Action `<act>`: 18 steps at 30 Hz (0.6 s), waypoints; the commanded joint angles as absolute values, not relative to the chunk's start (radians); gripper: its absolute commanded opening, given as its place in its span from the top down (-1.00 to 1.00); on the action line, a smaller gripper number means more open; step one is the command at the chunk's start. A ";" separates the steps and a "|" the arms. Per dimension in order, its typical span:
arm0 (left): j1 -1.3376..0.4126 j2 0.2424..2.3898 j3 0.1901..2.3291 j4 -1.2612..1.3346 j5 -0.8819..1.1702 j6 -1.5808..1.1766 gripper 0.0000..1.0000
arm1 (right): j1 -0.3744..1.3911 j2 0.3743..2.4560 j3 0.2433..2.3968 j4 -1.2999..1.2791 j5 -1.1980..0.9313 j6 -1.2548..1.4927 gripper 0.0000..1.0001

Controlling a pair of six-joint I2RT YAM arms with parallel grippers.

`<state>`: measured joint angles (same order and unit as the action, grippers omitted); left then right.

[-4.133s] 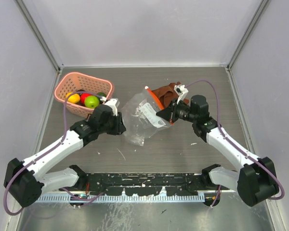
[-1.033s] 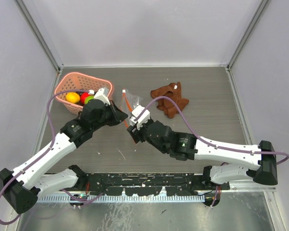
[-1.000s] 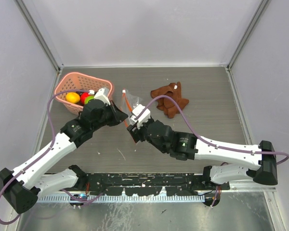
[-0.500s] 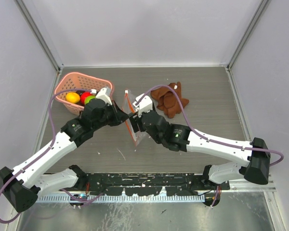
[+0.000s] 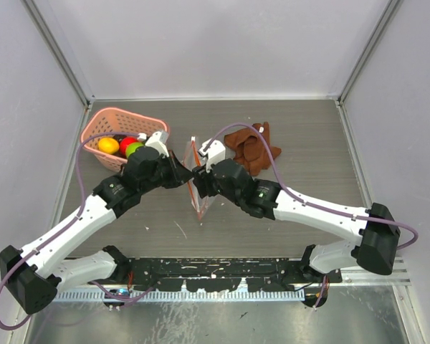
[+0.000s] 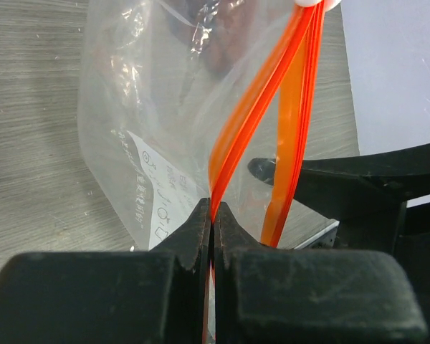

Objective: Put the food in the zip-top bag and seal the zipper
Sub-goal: Open the zipper of the food storage bag.

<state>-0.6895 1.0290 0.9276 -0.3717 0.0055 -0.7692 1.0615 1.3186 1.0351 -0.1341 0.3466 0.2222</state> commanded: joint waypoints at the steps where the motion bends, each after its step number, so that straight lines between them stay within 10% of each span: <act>1: -0.694 1.025 0.953 -0.342 0.021 -0.753 1.00 | 1.047 1.328 1.048 -0.072 0.306 0.247 -0.13; 10: -0.695 1.008 0.948 -0.403 -0.026 -0.718 1.00 | 1.042 1.325 1.092 -0.206 0.510 0.258 0.68; 18: -0.694 0.998 0.960 -0.513 -0.115 -0.654 1.00 | 1.042 1.309 1.142 -0.361 0.719 0.237 0.99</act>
<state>-0.6914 1.0267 0.9276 -0.4519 -0.0425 -0.7113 1.0451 1.3415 1.0752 -0.2855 0.5488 0.2424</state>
